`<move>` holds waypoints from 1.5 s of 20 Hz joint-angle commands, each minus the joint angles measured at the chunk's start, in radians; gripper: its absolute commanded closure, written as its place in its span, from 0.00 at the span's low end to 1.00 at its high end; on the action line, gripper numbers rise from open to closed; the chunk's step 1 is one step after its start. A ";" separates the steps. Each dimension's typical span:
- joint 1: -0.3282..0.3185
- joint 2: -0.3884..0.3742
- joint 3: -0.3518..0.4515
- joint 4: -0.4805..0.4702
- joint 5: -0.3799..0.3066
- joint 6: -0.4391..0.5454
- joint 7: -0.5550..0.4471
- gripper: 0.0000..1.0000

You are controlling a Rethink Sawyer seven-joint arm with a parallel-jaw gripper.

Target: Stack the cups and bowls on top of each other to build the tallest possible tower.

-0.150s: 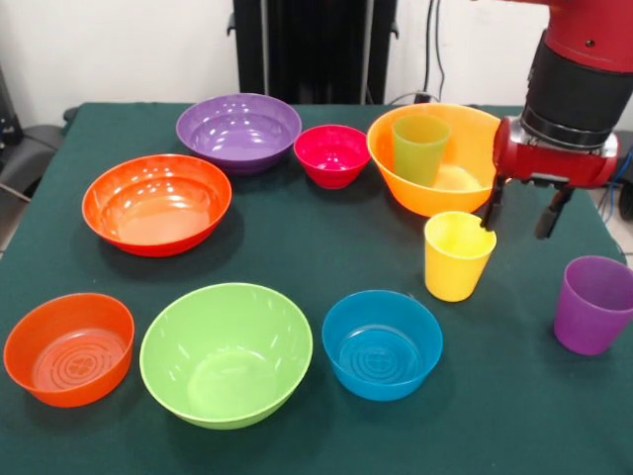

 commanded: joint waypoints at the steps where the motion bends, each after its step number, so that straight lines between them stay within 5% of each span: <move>1: 0.047 0.095 -0.025 -0.002 -0.094 -0.039 0.110 0.00; 23: 0.023 0.125 0.035 0.042 -0.062 -0.184 0.072 0.00; 24: 0.023 0.126 0.035 0.038 -0.059 -0.174 0.064 1.00; 30: -0.010 0.048 0.063 0.086 -0.054 -0.118 0.011 1.00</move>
